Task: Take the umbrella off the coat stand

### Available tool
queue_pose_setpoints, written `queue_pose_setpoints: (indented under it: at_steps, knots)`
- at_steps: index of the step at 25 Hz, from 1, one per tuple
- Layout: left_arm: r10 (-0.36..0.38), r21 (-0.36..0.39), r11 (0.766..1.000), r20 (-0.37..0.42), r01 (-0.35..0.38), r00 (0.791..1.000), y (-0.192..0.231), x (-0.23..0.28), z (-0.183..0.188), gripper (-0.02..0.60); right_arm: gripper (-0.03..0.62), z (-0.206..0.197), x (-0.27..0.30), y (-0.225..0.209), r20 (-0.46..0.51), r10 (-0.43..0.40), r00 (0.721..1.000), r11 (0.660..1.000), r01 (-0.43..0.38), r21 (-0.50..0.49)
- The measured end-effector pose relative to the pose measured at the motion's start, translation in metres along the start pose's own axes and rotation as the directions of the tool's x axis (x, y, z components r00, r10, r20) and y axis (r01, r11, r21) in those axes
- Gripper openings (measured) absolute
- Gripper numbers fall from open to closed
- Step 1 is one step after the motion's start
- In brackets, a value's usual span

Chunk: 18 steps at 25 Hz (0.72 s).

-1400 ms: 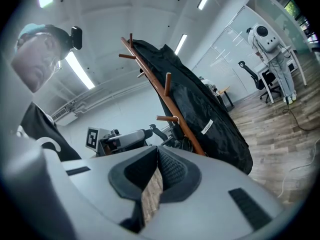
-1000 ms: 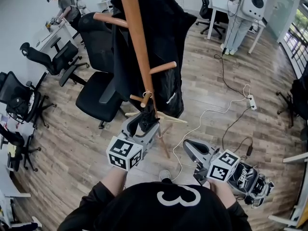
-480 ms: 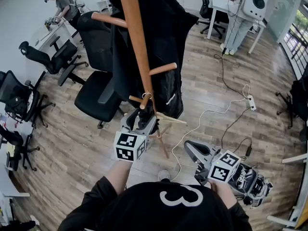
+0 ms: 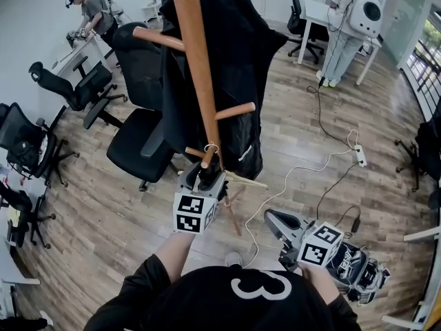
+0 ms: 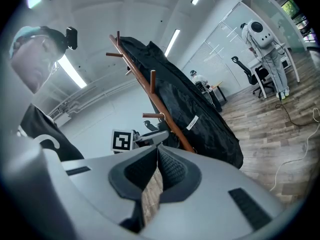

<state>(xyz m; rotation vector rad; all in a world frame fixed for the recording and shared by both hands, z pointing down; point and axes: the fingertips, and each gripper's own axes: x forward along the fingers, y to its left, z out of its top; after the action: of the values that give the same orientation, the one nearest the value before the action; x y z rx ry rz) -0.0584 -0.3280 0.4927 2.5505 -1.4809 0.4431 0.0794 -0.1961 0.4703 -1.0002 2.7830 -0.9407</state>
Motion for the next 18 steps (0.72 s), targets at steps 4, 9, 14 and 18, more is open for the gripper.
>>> queue_pose_setpoints:
  at_steps: [4, 9, 14, 18]
  knots:
    - [0.028, -0.009, 1.000, -0.002, -0.028, 1.000, 0.006, 0.007, -0.002, 0.273, 0.026, 0.003, 0.003, -0.004, 0.005, -0.003, 1.000, 1.000, 0.003, 0.019]
    - [0.047, -0.010, 0.999, 0.011, -0.047, 0.999, 0.009, 0.010, -0.004, 0.270, 0.026, -0.003, 0.004, -0.010, -0.007, -0.014, 1.000, 1.000, 0.015, 0.027]
    - [0.067, -0.027, 0.997, 0.023, -0.067, 0.997, 0.009, 0.011, -0.003, 0.239, 0.026, -0.006, 0.002, -0.015, -0.008, -0.022, 1.000, 0.999, 0.022, 0.037]
    - [0.069, -0.031, 0.997, 0.021, -0.068, 0.997, 0.008, 0.013, -0.003, 0.229, 0.026, -0.005, 0.001, -0.017, -0.004, -0.027, 1.000, 0.999, 0.027, 0.038]
